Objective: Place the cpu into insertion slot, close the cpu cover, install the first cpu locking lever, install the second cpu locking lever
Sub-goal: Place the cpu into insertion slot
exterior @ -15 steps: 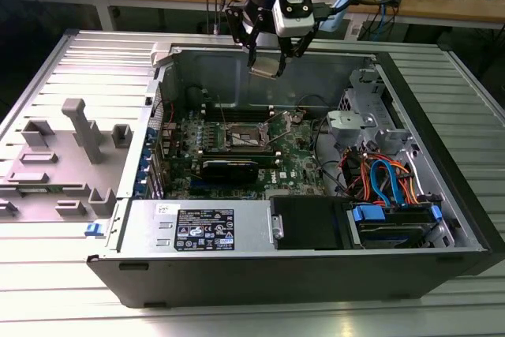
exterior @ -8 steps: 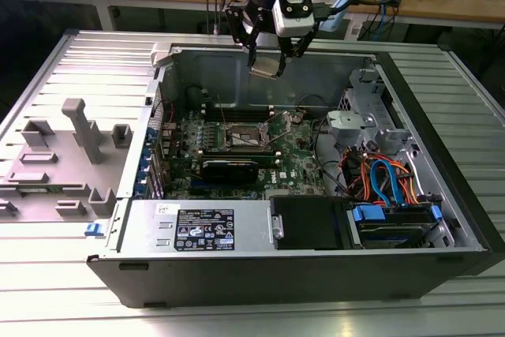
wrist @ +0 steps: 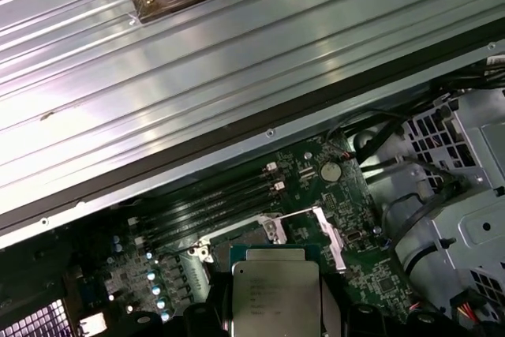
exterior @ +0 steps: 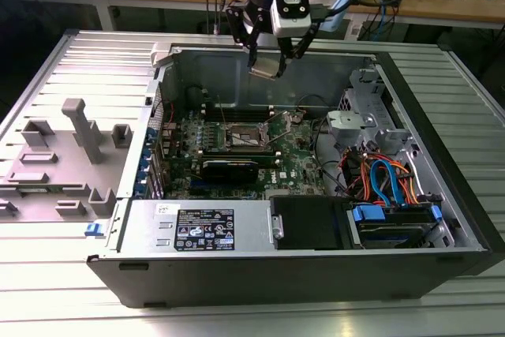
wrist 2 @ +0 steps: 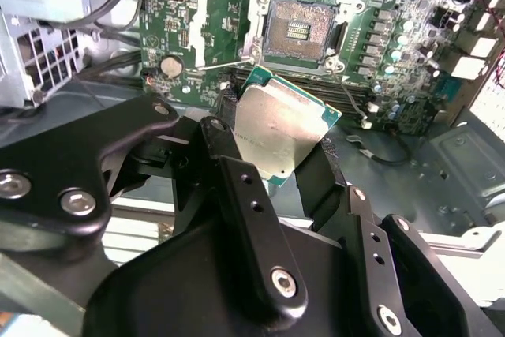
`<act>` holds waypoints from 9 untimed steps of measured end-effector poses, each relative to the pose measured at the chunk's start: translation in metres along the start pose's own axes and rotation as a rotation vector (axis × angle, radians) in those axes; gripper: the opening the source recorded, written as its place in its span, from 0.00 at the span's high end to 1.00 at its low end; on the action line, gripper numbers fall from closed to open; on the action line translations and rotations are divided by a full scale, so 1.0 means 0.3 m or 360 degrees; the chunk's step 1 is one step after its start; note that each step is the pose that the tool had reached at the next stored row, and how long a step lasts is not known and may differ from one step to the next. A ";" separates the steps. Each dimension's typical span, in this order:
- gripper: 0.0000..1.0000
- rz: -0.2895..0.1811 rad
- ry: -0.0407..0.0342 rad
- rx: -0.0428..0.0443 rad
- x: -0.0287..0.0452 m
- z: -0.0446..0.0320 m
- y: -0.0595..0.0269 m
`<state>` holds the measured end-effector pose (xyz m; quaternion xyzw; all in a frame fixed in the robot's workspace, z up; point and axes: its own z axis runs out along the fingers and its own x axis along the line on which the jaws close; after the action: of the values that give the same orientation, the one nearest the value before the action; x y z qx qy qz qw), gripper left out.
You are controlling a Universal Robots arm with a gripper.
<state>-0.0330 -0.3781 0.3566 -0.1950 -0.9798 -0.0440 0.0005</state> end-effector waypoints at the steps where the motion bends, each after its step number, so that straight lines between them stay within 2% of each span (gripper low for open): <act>1: 0.46 0.0014 -0.0001 0.0000 0.000 0.000 0.000; 7: 0.46 0.0031 -0.0003 0.0000 0.002 0.002 -0.013; 9: 0.46 0.0070 -0.0006 -0.0001 0.002 0.004 -0.014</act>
<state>-0.0352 -0.3815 0.3552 -0.2165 -0.9753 -0.0439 -0.0005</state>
